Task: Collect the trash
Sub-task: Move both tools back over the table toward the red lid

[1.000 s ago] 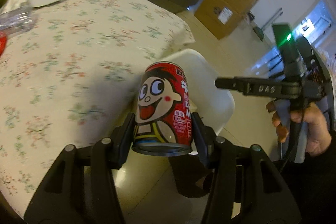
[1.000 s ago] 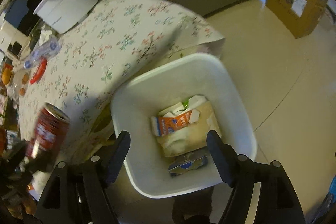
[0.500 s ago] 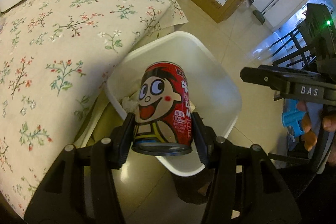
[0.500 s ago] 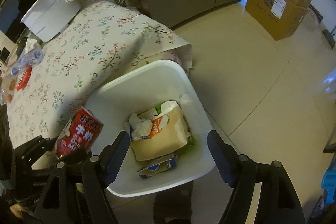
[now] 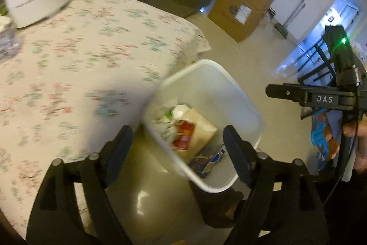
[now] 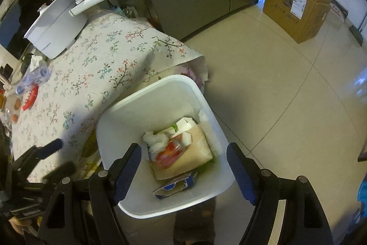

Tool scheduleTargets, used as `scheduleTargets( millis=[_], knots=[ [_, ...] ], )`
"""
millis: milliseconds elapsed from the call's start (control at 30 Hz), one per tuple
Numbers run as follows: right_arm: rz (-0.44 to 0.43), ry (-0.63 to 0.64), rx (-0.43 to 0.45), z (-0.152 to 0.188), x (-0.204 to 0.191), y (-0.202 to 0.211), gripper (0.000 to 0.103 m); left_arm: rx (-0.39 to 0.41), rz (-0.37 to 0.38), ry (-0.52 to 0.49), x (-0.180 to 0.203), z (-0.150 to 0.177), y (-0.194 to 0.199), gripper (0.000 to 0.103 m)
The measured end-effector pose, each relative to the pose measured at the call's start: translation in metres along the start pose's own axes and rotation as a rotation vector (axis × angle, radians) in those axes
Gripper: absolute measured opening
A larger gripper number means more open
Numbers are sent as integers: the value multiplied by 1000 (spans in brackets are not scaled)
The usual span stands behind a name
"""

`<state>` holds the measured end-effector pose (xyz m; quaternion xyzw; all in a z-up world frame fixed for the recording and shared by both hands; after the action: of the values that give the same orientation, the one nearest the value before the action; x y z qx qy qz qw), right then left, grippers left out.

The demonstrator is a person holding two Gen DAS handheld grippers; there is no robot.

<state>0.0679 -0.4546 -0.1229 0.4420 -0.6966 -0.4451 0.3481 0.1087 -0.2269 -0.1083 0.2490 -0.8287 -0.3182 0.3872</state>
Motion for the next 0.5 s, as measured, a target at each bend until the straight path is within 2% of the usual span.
scheduleTargets(
  millis=[333,400,500],
  knots=[
    [-16,88,65,-5,-57,22,78,106,-148,110,-66,11,80,88],
    [-22,114,78,-6,-73,26,79,128,-181,136,-77,15,97,93],
    [-33,154,90,-6,-99,31,79,163,-218,163,-94,21,119,96]
  ],
)
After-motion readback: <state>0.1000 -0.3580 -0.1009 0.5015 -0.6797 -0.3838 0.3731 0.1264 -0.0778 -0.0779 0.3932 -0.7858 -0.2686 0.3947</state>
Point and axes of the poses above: each gripper's, at about its wrist camera, not at the fingertips, and y roughly against the way its jaws point, x to its right, z to its underside, the point moved 3 cm from there along -y, roughly the way its jaws point, and after that the axes turned 14 degrees about z, right-handed, at the moved point
